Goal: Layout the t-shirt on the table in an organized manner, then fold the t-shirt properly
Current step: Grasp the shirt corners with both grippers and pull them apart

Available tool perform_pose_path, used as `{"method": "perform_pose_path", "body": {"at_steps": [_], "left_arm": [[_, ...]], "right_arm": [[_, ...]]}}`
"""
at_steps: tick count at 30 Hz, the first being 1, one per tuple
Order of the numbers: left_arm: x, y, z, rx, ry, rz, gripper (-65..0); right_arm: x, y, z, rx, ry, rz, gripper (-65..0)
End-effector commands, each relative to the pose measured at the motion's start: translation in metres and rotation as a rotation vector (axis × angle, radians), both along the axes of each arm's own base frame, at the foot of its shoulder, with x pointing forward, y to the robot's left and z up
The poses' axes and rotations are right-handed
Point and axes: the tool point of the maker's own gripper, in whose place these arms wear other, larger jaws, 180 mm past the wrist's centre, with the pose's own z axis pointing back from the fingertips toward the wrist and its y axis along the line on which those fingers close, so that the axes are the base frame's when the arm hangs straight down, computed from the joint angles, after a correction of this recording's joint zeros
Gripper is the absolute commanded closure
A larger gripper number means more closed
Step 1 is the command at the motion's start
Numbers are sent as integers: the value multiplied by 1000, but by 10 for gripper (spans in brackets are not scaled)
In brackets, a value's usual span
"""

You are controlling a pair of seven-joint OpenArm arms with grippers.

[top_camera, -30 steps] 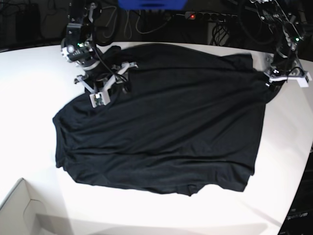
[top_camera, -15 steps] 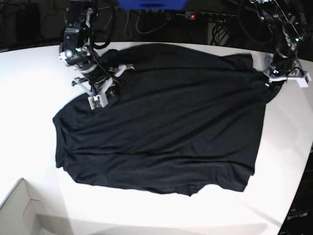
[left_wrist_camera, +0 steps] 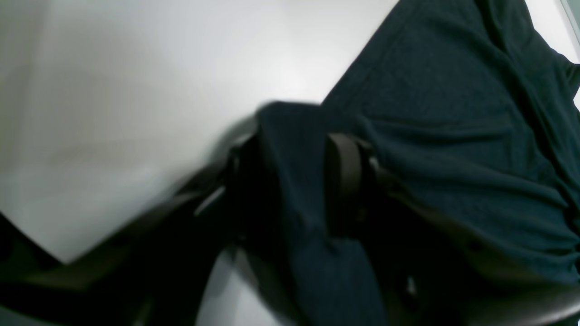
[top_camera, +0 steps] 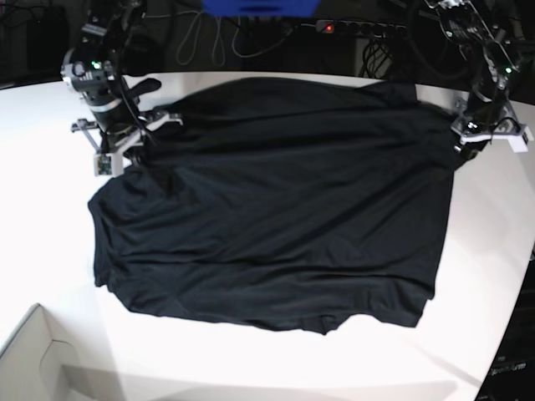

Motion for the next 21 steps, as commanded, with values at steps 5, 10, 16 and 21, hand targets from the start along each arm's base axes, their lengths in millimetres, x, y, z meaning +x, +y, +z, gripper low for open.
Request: {"method": "perform_pose_path", "body": {"at_steps": [5, 10, 16, 21], "left_arm": [[15, 0, 14, 4, -62, 5, -235], [23, -3, 19, 4, -80, -2, -235], [23, 1, 19, 8, -83, 7, -236], [23, 2, 20, 9, -86, 9, -236]], "right_arm": [[1, -13, 14, 66, -69, -56, 0], [-6, -14, 9, 70, -46, -61, 0], [-13, 2, 1, 84, 3, -7, -48], [-17, 13, -2, 50, 54, 112, -257]]}}
